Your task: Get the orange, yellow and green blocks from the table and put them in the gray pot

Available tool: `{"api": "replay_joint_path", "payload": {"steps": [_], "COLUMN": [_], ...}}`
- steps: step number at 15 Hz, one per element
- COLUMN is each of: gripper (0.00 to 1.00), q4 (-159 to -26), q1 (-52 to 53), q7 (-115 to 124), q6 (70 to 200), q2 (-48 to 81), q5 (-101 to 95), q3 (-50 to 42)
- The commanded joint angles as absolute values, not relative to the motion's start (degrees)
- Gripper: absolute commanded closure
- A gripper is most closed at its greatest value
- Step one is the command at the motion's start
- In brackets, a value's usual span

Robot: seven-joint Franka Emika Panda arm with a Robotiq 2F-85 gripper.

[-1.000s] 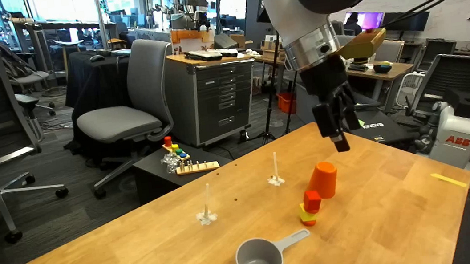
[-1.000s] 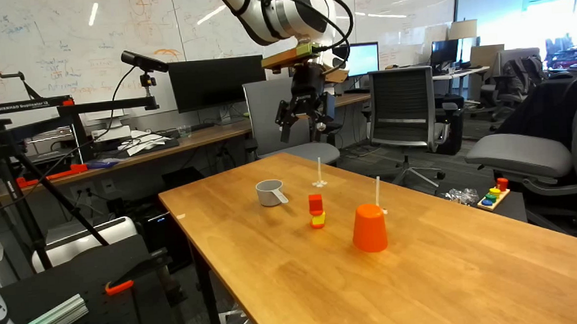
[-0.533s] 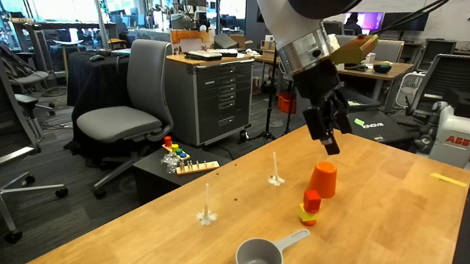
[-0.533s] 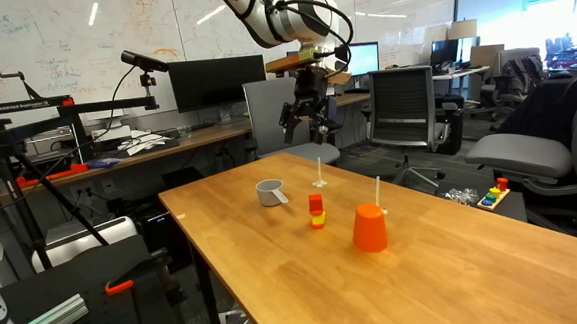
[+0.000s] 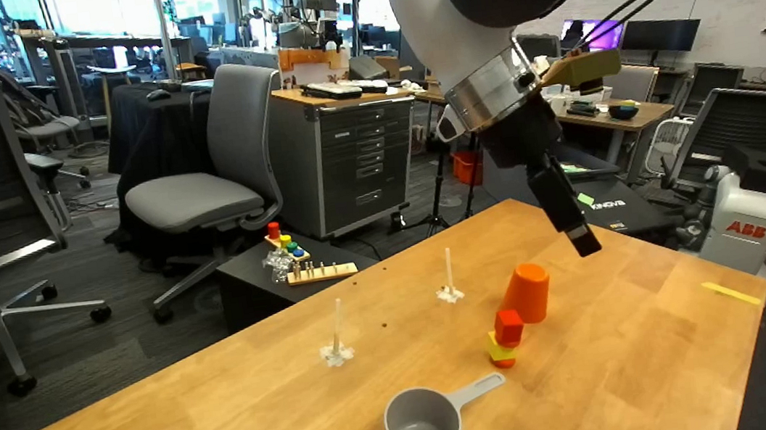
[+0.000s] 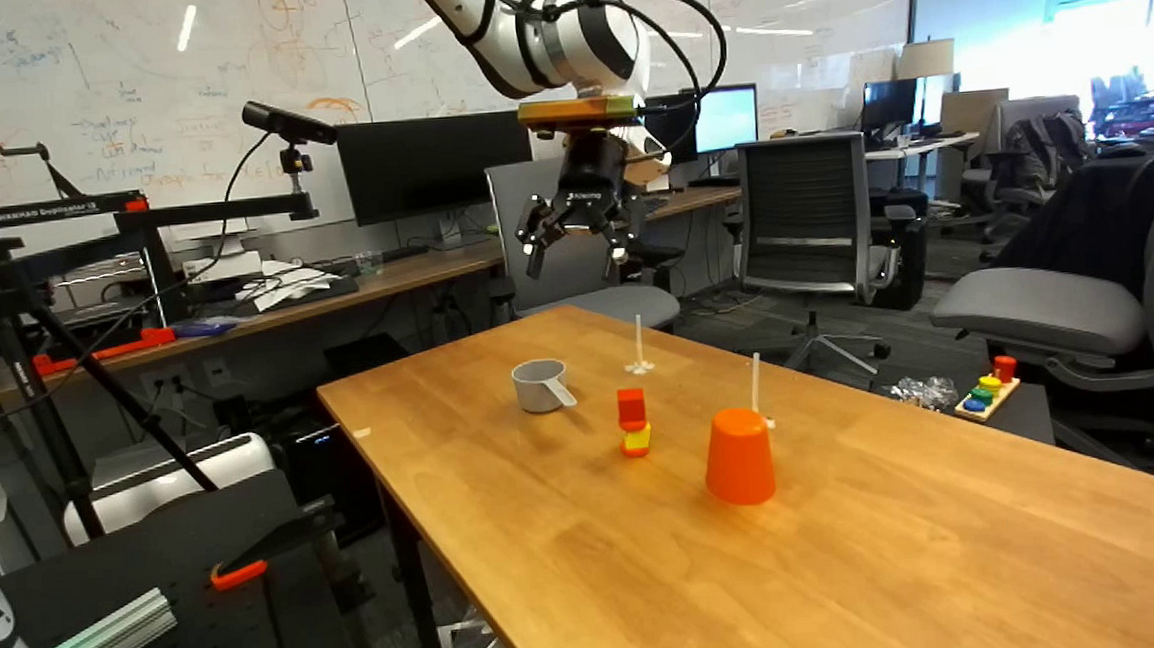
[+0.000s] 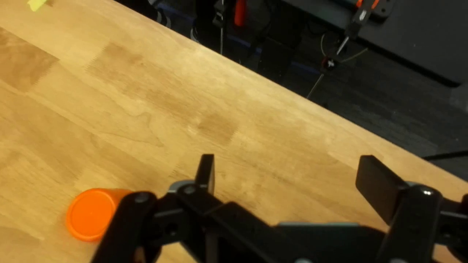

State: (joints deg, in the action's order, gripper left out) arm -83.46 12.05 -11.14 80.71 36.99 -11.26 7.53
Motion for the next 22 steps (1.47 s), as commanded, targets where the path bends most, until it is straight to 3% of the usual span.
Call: {"api": "replay_joint_path", "payload": {"steps": [1, 2, 7, 13, 16, 17, 20, 22], "gripper": [0.00, 0.00, 0.00, 0.00, 0.00, 0.00, 0.00, 0.00], "q4": [-75.17, -80.36, -76.78, -76.24, -72.82, -75.23, -73.71, -75.28], "q1": [13.85, 12.60, 13.11, 11.70, 13.66, 13.12, 13.56, 11.47], "q7": [-9.74, -11.07, -12.87, -13.18, -18.22, -14.58, -16.55, -18.17], "q6": [70.45, 74.72, 74.06, 87.95, 81.06, 86.00, 82.86, 91.48], "q2": [41.43, 38.67, 41.45, 39.73, 40.04, 40.44, 40.39, 40.42], "q5": [-14.41, -13.31, -15.81, -11.74, -14.47, -12.92, -13.59, -9.62], "q3": [6.65, 7.75, 7.59, 9.31, 8.83, 8.59, 8.75, 10.56]}}
